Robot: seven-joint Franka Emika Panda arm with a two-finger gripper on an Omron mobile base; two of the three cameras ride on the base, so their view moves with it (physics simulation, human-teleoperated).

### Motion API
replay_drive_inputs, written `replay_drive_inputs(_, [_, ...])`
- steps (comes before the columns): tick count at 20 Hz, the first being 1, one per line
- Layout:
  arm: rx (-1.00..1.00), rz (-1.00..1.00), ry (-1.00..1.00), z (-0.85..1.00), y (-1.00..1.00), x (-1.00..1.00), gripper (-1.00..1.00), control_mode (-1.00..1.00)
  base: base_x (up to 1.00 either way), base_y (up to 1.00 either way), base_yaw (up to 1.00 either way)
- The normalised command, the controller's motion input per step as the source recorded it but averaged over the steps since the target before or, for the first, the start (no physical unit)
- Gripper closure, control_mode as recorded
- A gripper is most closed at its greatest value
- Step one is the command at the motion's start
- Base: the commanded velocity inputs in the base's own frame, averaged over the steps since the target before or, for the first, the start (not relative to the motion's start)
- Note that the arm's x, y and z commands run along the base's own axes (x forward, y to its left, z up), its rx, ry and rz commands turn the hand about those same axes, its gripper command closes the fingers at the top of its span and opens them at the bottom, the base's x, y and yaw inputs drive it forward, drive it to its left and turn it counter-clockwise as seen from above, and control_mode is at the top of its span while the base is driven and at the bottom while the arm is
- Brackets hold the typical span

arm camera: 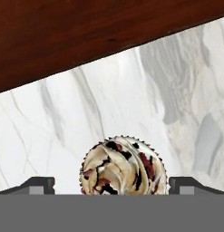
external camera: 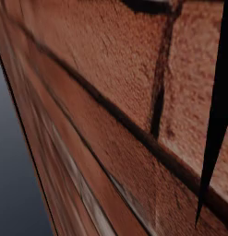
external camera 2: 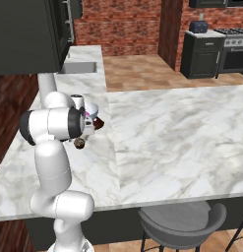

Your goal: Place the bowl with donut and the cupcake onto the tray.

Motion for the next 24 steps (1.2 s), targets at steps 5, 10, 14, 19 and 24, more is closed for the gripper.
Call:
replay_drive_inputs(5, [0.0,0.02,0.0,-0.01,0.01,-0.04,-1.0,-1.0,0.0,0.0,0.0])
replay_drive_inputs(10, [0.0,0.0,0.0,0.0,-0.1,-0.09,-1.0,-1.0,0.0,0.0,0.0])
replay_drive_inputs(14, [0.0,0.0,0.0,0.0,-0.04,0.0,-1.0,-1.0,0.0,0.0,0.0])
replay_drive_inputs(19, [0.0,0.0,0.0,-0.17,0.0,0.0,-1.0,-1.0,0.0,0.0,0.0])
replay_drive_inputs(24, [0.0,0.0,0.0,-0.2,0.0,0.0,-1.0,-1.0,0.0,0.0,0.0])
